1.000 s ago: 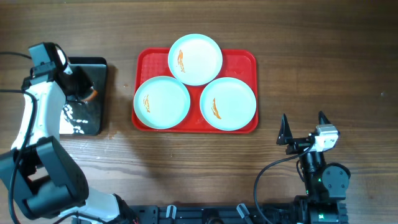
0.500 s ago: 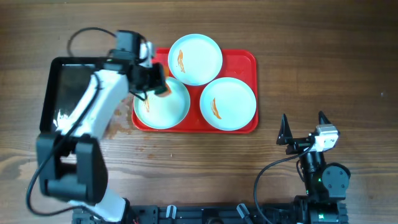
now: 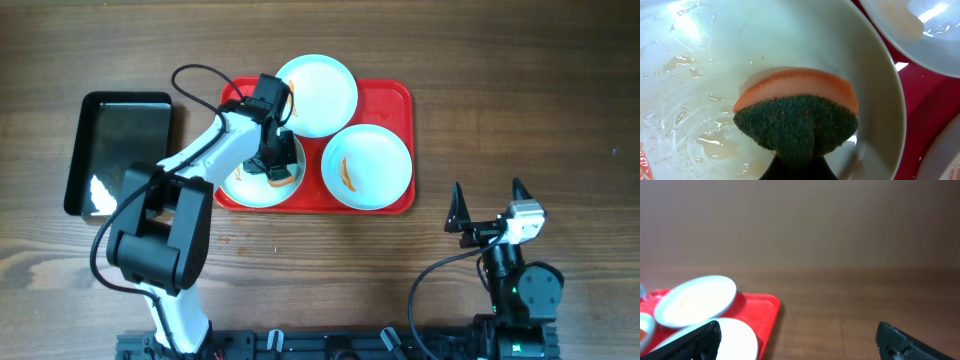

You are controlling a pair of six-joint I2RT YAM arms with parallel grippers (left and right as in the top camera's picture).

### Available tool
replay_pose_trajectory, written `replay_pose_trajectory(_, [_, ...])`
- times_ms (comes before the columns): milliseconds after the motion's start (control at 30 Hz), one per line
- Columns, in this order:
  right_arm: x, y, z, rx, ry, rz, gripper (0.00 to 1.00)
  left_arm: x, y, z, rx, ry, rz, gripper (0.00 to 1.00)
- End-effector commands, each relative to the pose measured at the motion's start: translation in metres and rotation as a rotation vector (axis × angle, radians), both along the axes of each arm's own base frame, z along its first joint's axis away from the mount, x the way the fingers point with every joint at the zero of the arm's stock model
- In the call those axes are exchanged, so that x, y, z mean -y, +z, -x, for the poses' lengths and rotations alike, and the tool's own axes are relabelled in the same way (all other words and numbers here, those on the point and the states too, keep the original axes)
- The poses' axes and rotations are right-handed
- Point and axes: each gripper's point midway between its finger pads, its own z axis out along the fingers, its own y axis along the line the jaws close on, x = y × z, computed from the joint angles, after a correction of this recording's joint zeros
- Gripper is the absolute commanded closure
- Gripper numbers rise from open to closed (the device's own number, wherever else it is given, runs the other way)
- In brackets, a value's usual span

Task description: Clean dirty plates on tray and stack at the side

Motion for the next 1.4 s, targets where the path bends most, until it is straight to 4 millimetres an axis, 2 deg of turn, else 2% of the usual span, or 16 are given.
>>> replay_pose_trajectory(0, [-0.043, 0.019, 0.011, 0.005, 0.272, -0.346, 0.00, -0.024, -0.010, 0.001, 0.002, 0.048, -0.135, 0.96])
replay_pose_trajectory(133, [-0.056, 0.021, 0.016, -0.186, 0.369, -1.014, 0.00, -0.032, -0.011, 0.004, -0.019, 0.064, -0.148, 0.96])
replay_pose_trajectory(267, [-0.067, 0.128, 0.051, 0.115, 0.613, -0.924, 0.00, -0.051, -0.011, 0.005, -0.047, 0.108, -0.152, 0.96])
replay_pose_trajectory(400, [-0.070, 0.161, 0.020, -0.105, 0.455, -0.642, 0.00, -0.054, -0.011, 0.005, -0.050, 0.117, -0.154, 0.96])
replay_pose_trajectory(500, [-0.103, 0.172, -0.024, -0.462, 0.619, -0.489, 0.00, -0.066, -0.010, 0.003, -0.034, 0.127, -0.217, 0.96])
replay_pose_trajectory(600, [-0.138, 0.152, -0.072, -0.806, 0.700, -0.493, 0.00, -0.085, -0.009, 0.004, -0.036, 0.148, -0.289, 0.96])
replay_pose_trajectory(633, [-0.146, 0.141, -0.105, -0.922, 0.654, -0.645, 0.00, -0.088, -0.009, 0.006, -0.046, 0.152, -0.290, 0.96])
replay_pose_trajectory(667, [-0.150, 0.124, -0.111, -1.038, 0.626, -0.756, 0.00, -0.088, -0.009, 0.007, -0.052, 0.147, -0.290, 0.96])
replay_pose_trajectory(733, [-0.170, 0.103, -0.137, -1.142, 0.670, -0.911, 0.52, -0.088, -0.009, 0.010, -0.062, 0.143, -0.293, 0.96])
replay_pose_trajectory(767, [-0.184, 0.099, -0.140, -1.122, 0.760, -0.854, 0.54, -0.088, -0.009, 0.010, -0.062, 0.142, -0.290, 0.96])
replay_pose_trajectory(867, [-0.234, -0.001, -0.136, -1.249, 0.520, -0.526, 0.30, -0.085, -0.009, 0.009, -0.064, 0.142, -0.275, 0.96])
replay_pose_trajectory(967, [-0.213, -0.067, -0.139, -1.341, 0.022, -0.527, 0.25, -0.085, -0.010, 0.010, -0.069, 0.141, -0.272, 0.96])
replay_pose_trajectory(1033, [-0.223, -0.073, -0.146, -1.331, 0.053, -0.540, 0.34, -0.084, -0.010, 0.011, -0.072, 0.140, -0.269, 0.96])
replay_pose_trajectory(1100, [-0.269, -0.071, -0.144, -1.269, 0.395, -0.375, 0.25, -0.084, -0.010, 0.010, -0.066, 0.141, -0.267, 0.96])
replay_pose_trajectory(1200, [-0.295, -0.104, -0.142, -1.266, 0.479, -0.272, 0.22, -0.083, -0.010, 0.009, -0.063, 0.141, -0.266, 0.96])
replay_pose_trajectory(1367, [-0.298, -0.130, -0.141, -1.272, 0.470, -0.194, 0.32, -0.080, -0.010, 0.010, -0.069, 0.140, -0.249, 0.96])
